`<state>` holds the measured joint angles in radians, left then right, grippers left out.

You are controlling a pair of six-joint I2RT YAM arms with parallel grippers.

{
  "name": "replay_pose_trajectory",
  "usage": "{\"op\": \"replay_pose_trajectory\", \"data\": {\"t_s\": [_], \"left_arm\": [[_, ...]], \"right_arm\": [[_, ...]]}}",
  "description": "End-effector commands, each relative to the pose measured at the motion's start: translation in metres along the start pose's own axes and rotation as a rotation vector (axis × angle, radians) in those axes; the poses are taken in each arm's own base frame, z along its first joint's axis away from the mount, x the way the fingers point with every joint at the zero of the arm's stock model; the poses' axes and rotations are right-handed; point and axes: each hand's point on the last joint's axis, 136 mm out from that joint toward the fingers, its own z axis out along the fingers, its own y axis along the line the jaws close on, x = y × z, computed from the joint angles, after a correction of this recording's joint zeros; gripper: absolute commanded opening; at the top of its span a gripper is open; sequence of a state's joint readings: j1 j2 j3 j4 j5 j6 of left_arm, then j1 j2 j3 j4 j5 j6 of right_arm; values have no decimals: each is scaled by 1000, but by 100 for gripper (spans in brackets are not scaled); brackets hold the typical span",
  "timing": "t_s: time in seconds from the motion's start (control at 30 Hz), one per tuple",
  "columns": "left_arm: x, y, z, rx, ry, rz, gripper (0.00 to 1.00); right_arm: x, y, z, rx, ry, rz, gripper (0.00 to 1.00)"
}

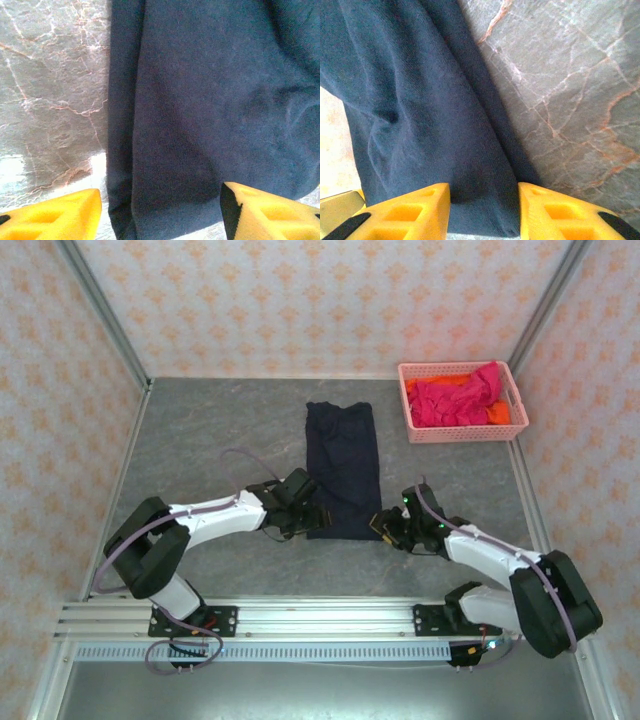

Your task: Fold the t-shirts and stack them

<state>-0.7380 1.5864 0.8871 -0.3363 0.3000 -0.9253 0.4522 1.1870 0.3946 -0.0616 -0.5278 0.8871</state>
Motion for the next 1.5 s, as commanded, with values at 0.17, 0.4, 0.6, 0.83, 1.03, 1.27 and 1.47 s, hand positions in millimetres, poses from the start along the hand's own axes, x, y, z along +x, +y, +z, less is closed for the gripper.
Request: {"op": "replay_pose_trajectory", "data": {"t_s": [0.17,0.4,0.6,0.83,1.03,1.27,1.47], "left_arm": [[15,28,13,-88,39,-57,65],[19,20,21,-34,67,-67,56],[21,20,28,-18,73,-82,39],[16,9,32,17,69,-68,15],[7,-1,24,41,32,-39,0],[4,10,-6,-25,-7,2,0],[23,28,-24,-74,44,0,0]], "right_arm": [[1,-4,6,-1,9,20,41],[4,-9,8,14,23,21,37],[2,-10,13,11,17,45,32],[2,-6,16,-15,25,54,12],[0,8,9,-70,11,40,0],[-5,24,-18,-79,-40,-43,0],[9,22,-32,-70,0,-48,0]]}}
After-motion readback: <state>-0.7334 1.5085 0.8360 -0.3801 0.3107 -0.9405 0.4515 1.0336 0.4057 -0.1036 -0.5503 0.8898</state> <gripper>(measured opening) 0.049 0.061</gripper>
